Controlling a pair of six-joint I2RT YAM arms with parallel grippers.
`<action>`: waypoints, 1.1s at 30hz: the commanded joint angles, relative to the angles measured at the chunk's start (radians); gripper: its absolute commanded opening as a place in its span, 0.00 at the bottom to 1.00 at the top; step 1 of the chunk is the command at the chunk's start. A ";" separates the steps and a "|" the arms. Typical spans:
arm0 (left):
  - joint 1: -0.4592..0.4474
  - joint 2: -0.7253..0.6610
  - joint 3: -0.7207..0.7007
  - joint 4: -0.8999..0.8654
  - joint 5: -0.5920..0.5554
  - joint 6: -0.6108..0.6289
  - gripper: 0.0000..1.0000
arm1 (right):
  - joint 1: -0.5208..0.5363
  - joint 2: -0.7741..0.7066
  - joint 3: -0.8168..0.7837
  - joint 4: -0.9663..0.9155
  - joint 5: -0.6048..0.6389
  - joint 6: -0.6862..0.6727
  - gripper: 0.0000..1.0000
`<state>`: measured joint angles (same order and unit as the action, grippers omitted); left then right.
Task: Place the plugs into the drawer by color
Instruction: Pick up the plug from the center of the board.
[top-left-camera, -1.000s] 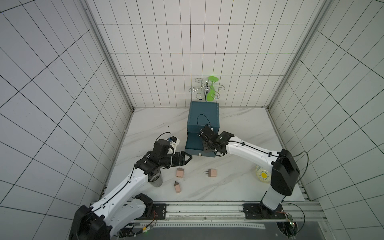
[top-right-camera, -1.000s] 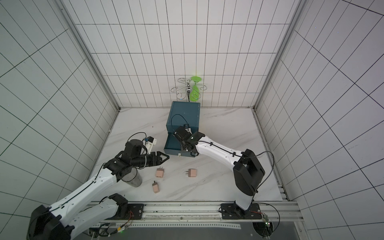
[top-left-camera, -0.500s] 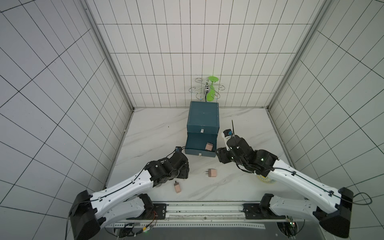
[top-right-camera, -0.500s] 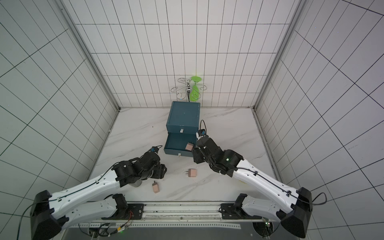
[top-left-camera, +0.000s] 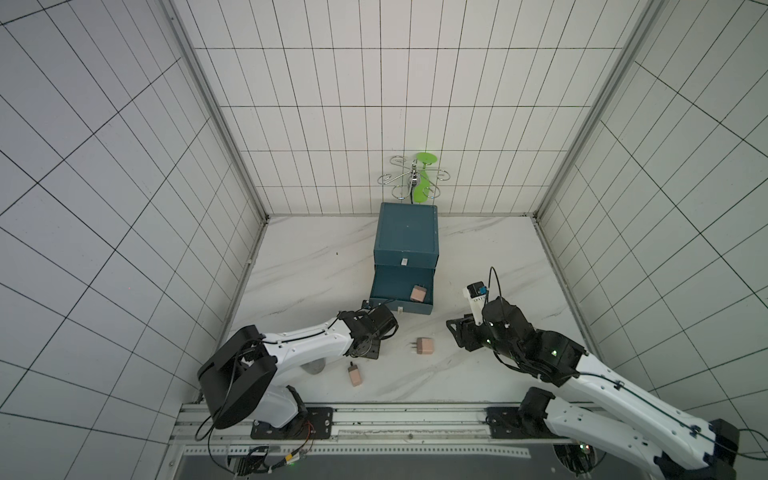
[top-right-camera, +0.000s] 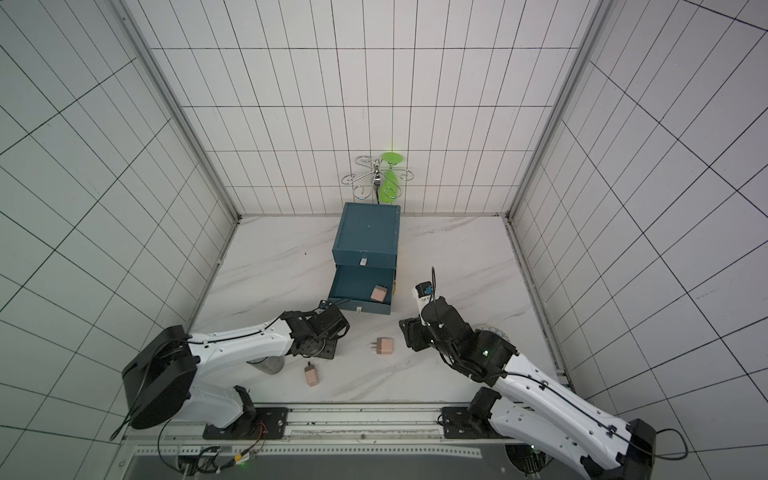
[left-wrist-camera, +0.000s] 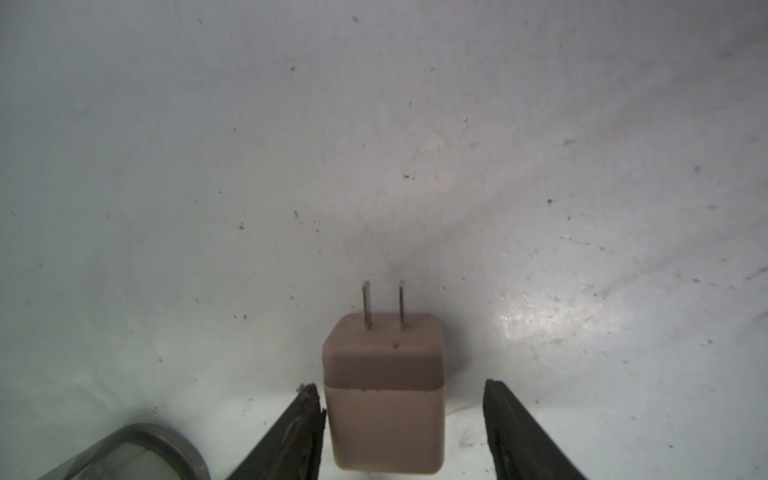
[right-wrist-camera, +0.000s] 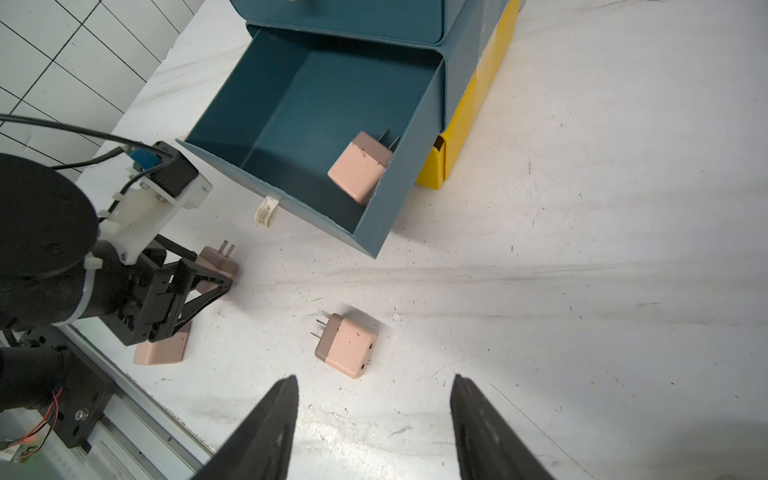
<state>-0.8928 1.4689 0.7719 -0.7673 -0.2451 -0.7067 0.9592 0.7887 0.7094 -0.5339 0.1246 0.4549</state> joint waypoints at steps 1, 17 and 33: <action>0.007 0.038 0.023 0.057 0.005 -0.002 0.55 | -0.012 -0.013 -0.032 0.030 -0.012 -0.022 0.62; 0.026 -0.214 0.007 0.121 0.284 0.040 0.00 | -0.018 -0.008 -0.075 0.164 -0.338 -0.070 0.63; 0.067 -0.323 0.390 -0.041 0.200 0.135 0.00 | -0.018 -0.111 -0.113 0.143 -0.277 0.050 0.66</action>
<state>-0.8337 1.0752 1.0790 -0.7269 0.0341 -0.6273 0.9482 0.7158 0.6369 -0.3660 -0.2188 0.4480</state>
